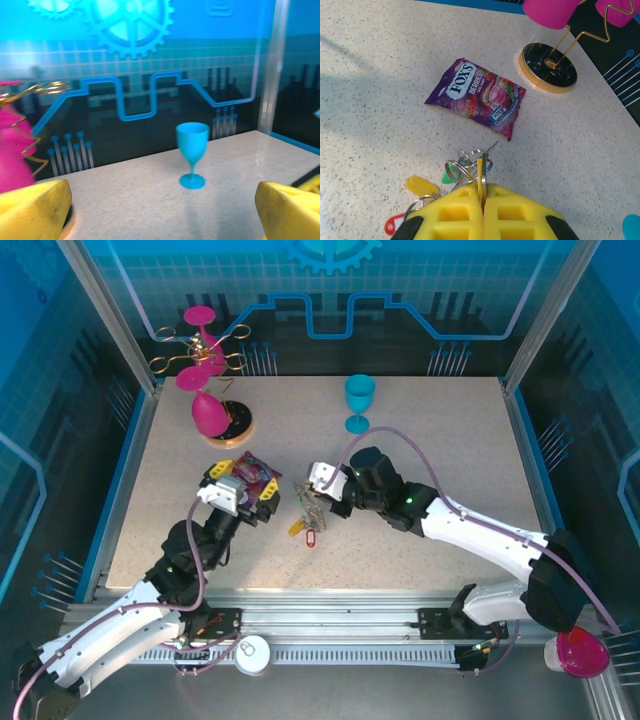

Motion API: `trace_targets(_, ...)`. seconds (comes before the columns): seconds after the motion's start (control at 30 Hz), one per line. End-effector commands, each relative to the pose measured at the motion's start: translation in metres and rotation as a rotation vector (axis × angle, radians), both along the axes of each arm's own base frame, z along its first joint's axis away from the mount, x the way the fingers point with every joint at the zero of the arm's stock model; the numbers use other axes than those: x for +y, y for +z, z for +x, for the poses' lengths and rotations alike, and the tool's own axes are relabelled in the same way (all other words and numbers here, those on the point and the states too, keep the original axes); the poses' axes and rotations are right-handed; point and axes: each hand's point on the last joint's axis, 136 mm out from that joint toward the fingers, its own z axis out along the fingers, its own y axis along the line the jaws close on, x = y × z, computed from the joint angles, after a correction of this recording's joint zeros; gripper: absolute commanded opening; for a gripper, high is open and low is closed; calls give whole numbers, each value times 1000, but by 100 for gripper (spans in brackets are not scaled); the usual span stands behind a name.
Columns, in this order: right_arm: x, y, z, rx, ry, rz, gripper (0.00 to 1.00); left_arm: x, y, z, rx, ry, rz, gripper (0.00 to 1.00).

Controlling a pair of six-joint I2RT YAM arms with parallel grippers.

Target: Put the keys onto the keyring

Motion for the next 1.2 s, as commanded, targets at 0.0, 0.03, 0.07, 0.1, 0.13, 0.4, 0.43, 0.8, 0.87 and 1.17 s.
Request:
trace_targets(0.0,1,12,13,35,-13,59,0,27,-14,8,53,155,-24,95)
trace_targets(0.03,-6,2,19,68,-35,44,0,28,-15,9,55,165,-28,95)
trace_targets(0.07,-13,-10,23,96,-56,18,0,29,-15,9,56,171,-30,95)
trace_targets(0.1,-24,-24,29,117,-90,-18,0,29,-17,11,63,176,-27,95)
trace_targets(0.13,-36,-39,35,128,-124,-61,0,30,-18,12,67,181,-29,95)
trace_targets(0.4,-136,-124,52,22,-289,-559,0,42,-35,23,140,254,-18,97)
trace_targets(0.43,-148,-132,54,19,-309,-623,0,45,-40,24,155,271,-19,97)
trace_targets(0.8,-226,-177,65,76,-484,-966,34,93,-80,37,278,482,34,97)
trace_targets(0.87,-239,-173,68,85,-549,-972,46,98,-81,37,279,511,48,97)
trace_targets(1.17,-255,-84,96,172,-916,-98,62,112,-89,44,302,572,124,99)
